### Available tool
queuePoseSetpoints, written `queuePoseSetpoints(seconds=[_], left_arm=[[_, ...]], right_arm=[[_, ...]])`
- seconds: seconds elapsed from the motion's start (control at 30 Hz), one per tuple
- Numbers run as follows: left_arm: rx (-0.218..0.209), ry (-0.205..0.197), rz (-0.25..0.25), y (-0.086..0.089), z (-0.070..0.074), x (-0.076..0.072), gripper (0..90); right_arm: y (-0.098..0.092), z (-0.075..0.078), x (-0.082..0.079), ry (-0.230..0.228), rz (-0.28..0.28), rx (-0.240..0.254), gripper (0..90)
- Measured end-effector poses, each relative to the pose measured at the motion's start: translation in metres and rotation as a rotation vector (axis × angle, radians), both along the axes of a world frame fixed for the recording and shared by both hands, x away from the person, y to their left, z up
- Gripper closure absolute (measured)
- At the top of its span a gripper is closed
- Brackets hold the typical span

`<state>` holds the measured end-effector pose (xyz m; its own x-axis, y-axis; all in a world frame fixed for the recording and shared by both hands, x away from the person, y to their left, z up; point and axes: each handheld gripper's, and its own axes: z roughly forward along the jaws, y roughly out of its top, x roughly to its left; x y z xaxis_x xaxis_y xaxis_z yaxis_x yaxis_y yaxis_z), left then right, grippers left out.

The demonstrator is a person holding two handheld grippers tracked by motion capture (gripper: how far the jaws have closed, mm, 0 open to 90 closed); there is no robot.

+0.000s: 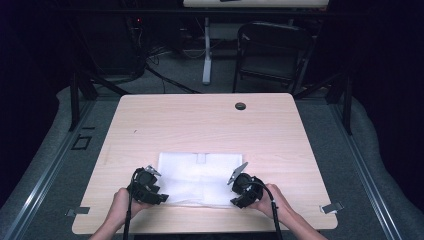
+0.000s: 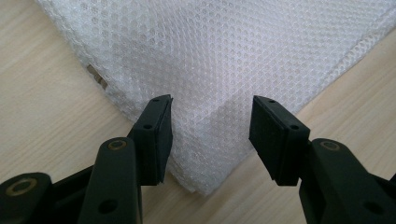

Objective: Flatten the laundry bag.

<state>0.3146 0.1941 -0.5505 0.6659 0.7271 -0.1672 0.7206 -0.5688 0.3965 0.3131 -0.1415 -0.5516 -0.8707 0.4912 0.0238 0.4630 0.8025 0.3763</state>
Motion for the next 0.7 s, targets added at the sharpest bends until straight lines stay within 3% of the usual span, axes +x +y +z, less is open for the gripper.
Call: queuePoseSetpoints(seconds=[0.07, 0.17, 0.33, 0.63, 0.7], left_arm=[[-0.013, 0.028, -0.007, -0.002, -0.002, -0.001, 51.4], [0.028, 0.004, -0.027, -0.007, -0.002, -0.005, 51.3], [0.018, 0.011, -0.024, -0.008, -0.002, -0.007, 51.4], [0.012, 0.014, -0.035, -0.007, -0.002, -0.007, 50.3], [0.006, -0.003, -0.045, -0.007, 0.0, -0.007, 47.7]], right_arm=[[-0.001, 0.0, 0.001, 0.0, -0.003, 0.004, 64.4], [-0.004, 0.0, 0.001, 0.014, 0.0, 0.021, 73.4], [-0.007, 0.001, 0.001, 0.02, 0.004, 0.021, 87.7], [-0.013, 0.012, 0.002, 0.031, -0.019, 0.08, 90.0], [-0.015, 0.016, 0.001, 0.021, -0.032, 0.093, 90.0]])
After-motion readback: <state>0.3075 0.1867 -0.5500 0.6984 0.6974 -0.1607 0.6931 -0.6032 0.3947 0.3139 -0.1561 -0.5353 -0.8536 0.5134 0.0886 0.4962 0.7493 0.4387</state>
